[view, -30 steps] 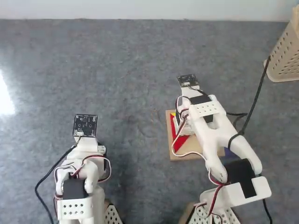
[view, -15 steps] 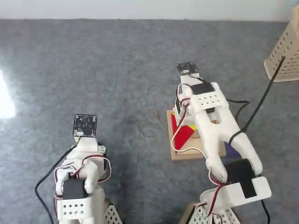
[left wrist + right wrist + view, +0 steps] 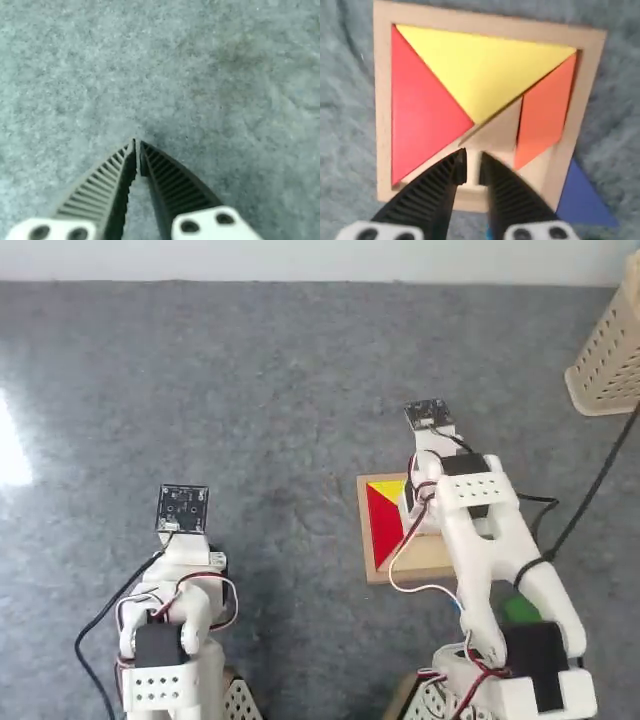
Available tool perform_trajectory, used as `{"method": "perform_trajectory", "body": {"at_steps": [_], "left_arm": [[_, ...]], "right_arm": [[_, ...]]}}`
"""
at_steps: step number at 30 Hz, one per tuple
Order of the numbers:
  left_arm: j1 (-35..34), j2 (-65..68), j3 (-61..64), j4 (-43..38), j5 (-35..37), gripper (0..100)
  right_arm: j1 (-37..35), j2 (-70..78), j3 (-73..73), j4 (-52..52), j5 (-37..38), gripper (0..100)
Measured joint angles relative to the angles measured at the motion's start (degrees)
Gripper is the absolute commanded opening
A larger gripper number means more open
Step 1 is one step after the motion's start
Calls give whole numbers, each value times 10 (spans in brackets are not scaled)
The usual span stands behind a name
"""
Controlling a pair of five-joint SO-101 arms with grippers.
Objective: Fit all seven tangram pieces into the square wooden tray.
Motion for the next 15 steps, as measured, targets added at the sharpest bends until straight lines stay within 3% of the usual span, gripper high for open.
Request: {"method": "perform_trajectory", "body": {"at_steps": [7,15], "left_arm": [[0,0,0,0,0,12],[0,0,0,0,0,12]], "right_arm": [[74,-1,4,-56,4,13],[91,81,-3,-92,4,13]]}}
